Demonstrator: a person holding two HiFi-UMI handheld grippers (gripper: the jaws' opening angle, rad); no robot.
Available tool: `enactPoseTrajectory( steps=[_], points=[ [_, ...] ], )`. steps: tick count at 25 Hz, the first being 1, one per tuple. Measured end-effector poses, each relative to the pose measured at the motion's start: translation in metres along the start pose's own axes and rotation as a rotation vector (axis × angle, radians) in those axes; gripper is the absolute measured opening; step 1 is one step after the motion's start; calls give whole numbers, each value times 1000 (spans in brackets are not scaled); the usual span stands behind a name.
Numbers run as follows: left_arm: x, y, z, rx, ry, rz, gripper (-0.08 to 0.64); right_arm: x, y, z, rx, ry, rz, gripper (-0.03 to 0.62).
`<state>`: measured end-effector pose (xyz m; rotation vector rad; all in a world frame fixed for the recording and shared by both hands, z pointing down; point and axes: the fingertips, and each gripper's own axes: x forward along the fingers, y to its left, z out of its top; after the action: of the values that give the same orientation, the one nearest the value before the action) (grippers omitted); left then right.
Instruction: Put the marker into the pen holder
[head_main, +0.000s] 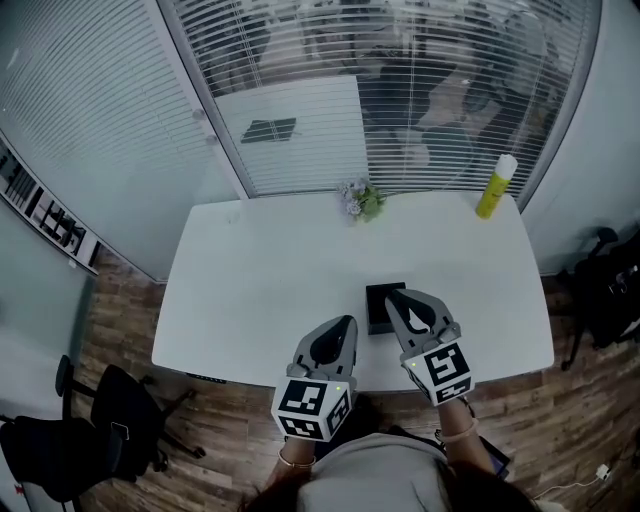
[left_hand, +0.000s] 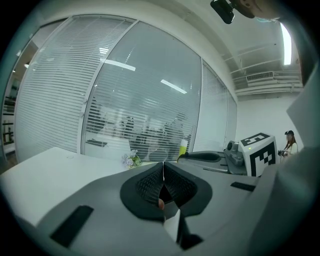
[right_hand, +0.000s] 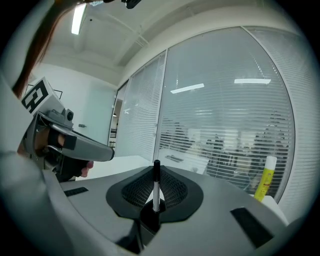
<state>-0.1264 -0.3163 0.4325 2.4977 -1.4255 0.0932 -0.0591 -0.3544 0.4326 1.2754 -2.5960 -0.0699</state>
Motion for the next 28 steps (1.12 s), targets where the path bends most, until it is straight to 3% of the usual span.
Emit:
enactPoseTrajectory(
  steps=[28],
  points=[
    [2,24,-12,-59,18,15,21,47,15,-76,-17,266,61,58]
  ],
)
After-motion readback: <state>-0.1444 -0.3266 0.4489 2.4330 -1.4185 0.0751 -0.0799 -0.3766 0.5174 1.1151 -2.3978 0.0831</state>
